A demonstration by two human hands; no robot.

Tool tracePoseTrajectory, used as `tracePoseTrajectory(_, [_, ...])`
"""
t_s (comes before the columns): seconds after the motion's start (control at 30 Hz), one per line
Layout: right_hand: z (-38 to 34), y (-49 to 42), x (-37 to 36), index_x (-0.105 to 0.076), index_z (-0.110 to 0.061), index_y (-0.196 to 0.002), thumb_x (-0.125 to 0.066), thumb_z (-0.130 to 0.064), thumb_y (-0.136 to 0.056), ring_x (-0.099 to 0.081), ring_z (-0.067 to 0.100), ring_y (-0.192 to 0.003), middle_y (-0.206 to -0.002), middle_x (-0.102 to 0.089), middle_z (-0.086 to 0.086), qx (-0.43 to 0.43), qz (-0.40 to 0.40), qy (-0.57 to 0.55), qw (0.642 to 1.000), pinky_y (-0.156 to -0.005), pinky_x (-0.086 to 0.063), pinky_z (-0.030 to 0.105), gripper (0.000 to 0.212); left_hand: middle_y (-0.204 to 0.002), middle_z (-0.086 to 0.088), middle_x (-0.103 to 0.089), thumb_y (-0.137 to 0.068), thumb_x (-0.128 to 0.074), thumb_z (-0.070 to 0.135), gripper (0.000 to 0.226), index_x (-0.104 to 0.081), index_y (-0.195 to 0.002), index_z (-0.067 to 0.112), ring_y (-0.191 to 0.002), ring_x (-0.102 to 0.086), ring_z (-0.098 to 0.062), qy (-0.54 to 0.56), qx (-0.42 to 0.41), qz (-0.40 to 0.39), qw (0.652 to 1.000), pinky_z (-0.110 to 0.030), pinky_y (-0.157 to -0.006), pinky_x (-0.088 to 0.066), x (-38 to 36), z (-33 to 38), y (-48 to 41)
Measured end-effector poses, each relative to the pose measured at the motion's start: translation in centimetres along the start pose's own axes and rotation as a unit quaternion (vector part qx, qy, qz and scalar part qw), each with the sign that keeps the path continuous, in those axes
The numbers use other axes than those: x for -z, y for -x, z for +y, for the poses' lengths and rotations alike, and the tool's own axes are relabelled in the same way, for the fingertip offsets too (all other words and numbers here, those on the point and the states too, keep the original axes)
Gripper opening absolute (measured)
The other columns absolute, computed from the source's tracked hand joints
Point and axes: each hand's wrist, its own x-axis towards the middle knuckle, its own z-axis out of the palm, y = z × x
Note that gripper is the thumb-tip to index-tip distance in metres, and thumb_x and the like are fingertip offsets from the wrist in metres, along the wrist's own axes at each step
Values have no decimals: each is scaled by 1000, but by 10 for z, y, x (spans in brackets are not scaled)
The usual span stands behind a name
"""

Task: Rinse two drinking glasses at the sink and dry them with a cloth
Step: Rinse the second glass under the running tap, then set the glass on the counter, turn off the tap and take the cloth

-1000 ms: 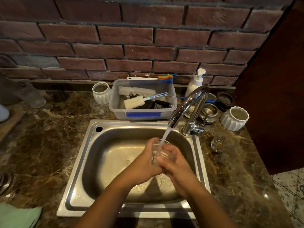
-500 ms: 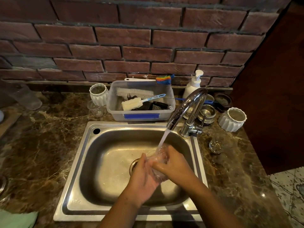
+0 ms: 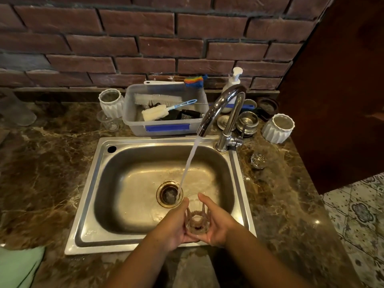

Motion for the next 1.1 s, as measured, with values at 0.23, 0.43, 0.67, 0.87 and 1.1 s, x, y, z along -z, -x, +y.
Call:
tracePoseTrajectory(0.23, [-4, 11, 16, -68, -1, -113, -90, -45, -59, -74, 36, -95, -104, -76, 22, 188, -27, 104, 976, -81, -60, 48, 73, -99, -6, -76, -106, -40, 36, 37, -74, -104, 20, -95, -70, -23, -303, -246, 132, 911, -47, -93, -55, 0, 3, 0])
tracePoseTrajectory(0.43, [-25, 29, 49, -59, -22, -112, -92, -23, -61, -71, 26, -104, -118, -69, 8, 350, 84, 204, 910, -88, -59, 49, 62, -152, -3, -49, -94, -56, 54, 84, -1, -156, 40, -118, -64, -25, -631, -326, 92, 698, -42, -94, -55, 26, -26, -9])
tracePoseTrajectory(0.67, [-40, 30, 95, -53, -27, -125, -89, -10, -69, -65, 11, -103, -119, -66, 0, 462, 174, 206, 845, -84, -56, 26, 69, -163, 4, -31, -78, -37, 87, 104, 8, -157, 37, -136, -46, -22, -749, -206, 66, 626, -44, -112, -36, 70, -58, -28])
tracePoseTrajectory(0.87, [-67, 27, 137, -50, -29, -133, -89, -16, -71, -58, 11, -114, -120, -62, -10, 497, 245, 186, 811, -85, -48, 23, 74, -147, 0, -50, -80, -17, 88, 90, -30, -149, 31, -126, -53, -23, -807, -205, 53, 552, -39, -103, -42, 82, -60, -36])
tracePoseTrajectory(1.1, [-80, 28, 171, -42, -27, -141, -89, -22, -70, -57, 15, -120, -125, -62, -9, 485, 284, 191, 805, -91, -49, 31, 85, -114, 3, -65, -79, -8, 90, 80, -46, -117, 32, -98, -62, -20, -808, -262, 77, 522, -38, -80, -50, 89, -68, -44])
